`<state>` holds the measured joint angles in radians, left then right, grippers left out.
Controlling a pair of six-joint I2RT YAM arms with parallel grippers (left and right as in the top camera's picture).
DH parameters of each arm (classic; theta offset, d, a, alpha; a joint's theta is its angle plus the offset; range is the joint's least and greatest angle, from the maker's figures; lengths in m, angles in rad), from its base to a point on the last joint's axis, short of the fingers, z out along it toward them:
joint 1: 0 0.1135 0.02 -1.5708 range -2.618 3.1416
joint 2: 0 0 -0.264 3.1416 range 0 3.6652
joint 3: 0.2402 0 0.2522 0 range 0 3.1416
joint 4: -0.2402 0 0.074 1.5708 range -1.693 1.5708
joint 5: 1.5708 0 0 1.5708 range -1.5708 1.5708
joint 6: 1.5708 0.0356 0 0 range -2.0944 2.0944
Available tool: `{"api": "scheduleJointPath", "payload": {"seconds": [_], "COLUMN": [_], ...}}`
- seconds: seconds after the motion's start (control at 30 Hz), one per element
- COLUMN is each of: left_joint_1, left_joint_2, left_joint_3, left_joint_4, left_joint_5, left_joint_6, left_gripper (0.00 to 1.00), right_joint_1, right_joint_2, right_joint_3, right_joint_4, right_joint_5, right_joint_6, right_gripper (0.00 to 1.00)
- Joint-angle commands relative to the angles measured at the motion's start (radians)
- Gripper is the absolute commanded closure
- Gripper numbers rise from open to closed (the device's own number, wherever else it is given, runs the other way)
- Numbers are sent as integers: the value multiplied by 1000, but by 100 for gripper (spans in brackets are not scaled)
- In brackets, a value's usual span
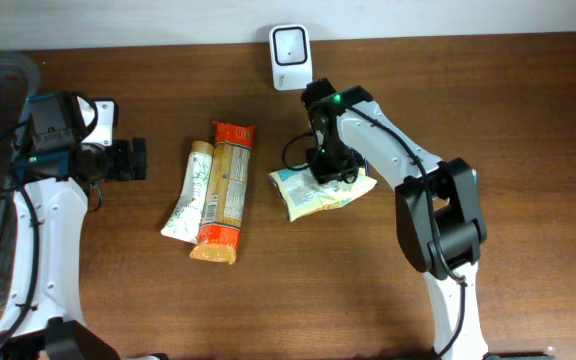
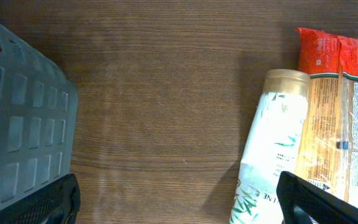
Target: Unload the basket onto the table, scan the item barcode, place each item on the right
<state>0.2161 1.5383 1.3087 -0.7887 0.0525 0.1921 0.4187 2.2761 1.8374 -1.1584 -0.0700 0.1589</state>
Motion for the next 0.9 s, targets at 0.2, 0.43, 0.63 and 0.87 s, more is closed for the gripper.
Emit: {"api": "scheduleJointPath", "payload": {"seconds": [0.2,0.43,0.63,0.87], "left_joint_1": [2,2,3,3], "left_joint_2": [1,1,1,1], "left_joint_3": [3,3,3,3], "left_joint_4": [2,2,2,2], "left_joint_5": [7,7,7,7], "left_joint_6": [-8,-8,-8,-8], "left_gripper": [1,1,1,1], "right_joint_1": [-15,108,164,168], "right_joint_2": [24,23,27,27], "right_joint_3": [13,203,-11,-12], "right_joint_4": [-30,96,403,19], "right_joint_5": [37,-27,-39,-136], "right_joint_6": [-14,43,138,-8], "right_gripper": [30,36,37,36]}}
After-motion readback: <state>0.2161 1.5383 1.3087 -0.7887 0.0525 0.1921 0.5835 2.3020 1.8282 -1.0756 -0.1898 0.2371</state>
